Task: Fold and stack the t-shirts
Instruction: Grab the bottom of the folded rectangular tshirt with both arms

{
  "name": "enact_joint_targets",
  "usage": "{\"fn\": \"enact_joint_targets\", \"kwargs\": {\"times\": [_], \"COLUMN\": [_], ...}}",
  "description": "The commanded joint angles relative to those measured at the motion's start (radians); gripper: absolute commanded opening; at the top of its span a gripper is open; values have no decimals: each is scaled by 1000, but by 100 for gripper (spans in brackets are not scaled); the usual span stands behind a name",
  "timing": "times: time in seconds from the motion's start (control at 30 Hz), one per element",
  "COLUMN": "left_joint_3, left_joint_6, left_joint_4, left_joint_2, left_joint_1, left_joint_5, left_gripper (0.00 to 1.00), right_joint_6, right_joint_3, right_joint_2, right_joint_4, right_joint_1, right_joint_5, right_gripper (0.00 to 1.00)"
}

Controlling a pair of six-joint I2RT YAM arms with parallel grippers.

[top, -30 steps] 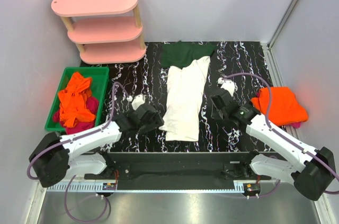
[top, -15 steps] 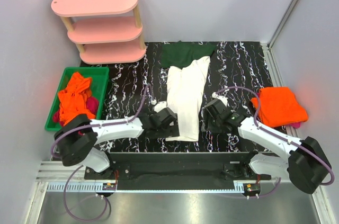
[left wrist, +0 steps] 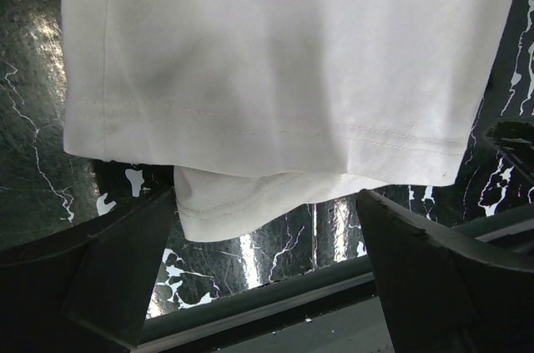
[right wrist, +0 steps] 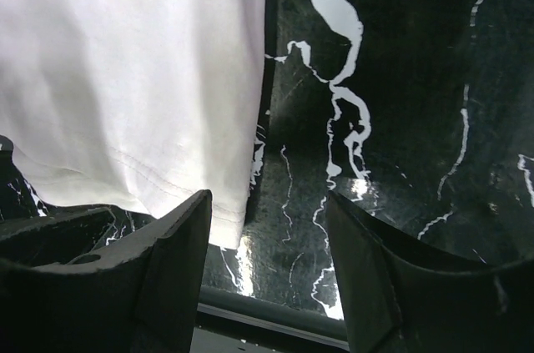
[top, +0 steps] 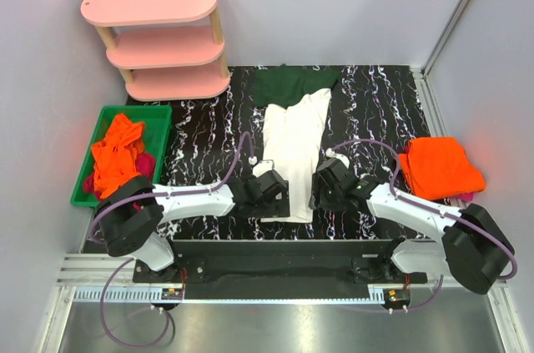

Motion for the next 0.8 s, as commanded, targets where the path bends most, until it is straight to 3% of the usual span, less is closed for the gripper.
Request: {"fn": "enact_joint_targets", "kwargs": {"times": [0.0,0.37,0.6,0.77], "left_joint_3": [-27,-107,-106,-72], "left_joint_6": [-23,-63,-45,-31], "left_joint_4": [2,35,40,29], "left_joint_2": [-31,-79,-89,-27], "left_joint_1": [0,0,-8,-11], "left_joint_5": [-3,12,14,32], "left_gripper": [99,99,96,83], "right_joint_6": [4,6,4,-8], "right_joint_3": [38,67,89,106], "right_joint_2": [51,83,11,69], "right_joint_4": [70,81,58,52], "right_joint_1": [22,65,79,79], "right_joint_5": [-24,10,61,61], "right_gripper": [65,60,58,57]}}
